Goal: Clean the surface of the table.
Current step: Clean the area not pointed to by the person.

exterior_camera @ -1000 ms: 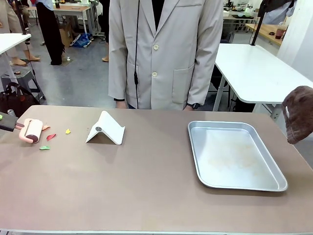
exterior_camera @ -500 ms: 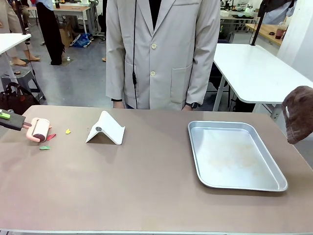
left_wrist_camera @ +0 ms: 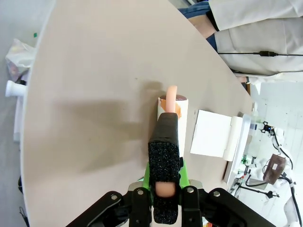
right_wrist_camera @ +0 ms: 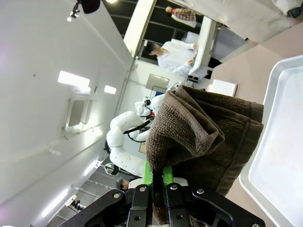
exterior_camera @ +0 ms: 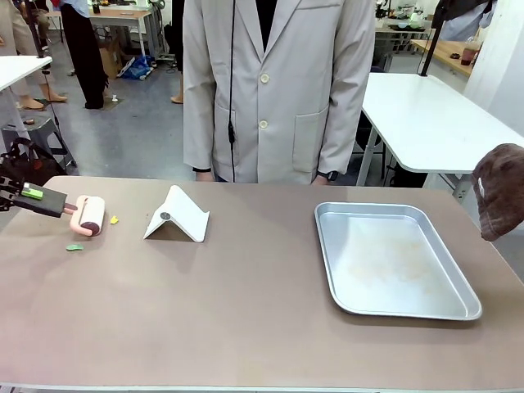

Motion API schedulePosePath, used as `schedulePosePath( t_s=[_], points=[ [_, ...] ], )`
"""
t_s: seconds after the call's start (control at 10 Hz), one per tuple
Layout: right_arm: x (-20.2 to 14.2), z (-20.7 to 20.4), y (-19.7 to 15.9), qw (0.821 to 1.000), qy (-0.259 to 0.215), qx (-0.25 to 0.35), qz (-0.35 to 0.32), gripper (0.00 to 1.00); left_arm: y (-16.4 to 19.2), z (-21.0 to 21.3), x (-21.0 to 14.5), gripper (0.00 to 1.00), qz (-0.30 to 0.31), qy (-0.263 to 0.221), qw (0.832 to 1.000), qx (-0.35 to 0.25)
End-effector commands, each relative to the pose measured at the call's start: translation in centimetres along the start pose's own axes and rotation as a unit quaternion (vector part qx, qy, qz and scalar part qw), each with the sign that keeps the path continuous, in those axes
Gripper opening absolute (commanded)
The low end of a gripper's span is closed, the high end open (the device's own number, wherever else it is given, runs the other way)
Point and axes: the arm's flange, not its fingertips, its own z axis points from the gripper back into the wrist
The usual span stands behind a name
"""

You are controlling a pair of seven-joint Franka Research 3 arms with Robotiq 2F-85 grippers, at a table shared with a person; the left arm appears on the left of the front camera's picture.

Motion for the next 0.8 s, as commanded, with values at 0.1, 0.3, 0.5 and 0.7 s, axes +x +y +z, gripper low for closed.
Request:
schedulePosePath(
  t_s=[0.1,0.3,0.5,0.7],
  points=[
    [0.0,-0.2,0.3,1.000,-0.003,0.005,0.004,0.09,0.0,-4.2,-2.3,0.22,-0.008,0.004,0.999,0.042],
    [0.0,-0.2,0.3,1.000,-0.003,0.005,0.004,0.09,-0.7,-6.2,-2.8,0.22,-0.018,0.020,0.999,0.041],
    [0.0,-0.2,0.3,1.000,-0.003,0.005,0.004,0.09,-1.5,-7.4,-3.3,0.22,-0.027,0.031,0.998,0.040],
    [0.0,-0.2,0.3,1.000,-0.003,0.005,0.004,0.09,-2.3,-6.9,-3.2,0.22,-0.031,0.023,0.999,0.024]
  ],
)
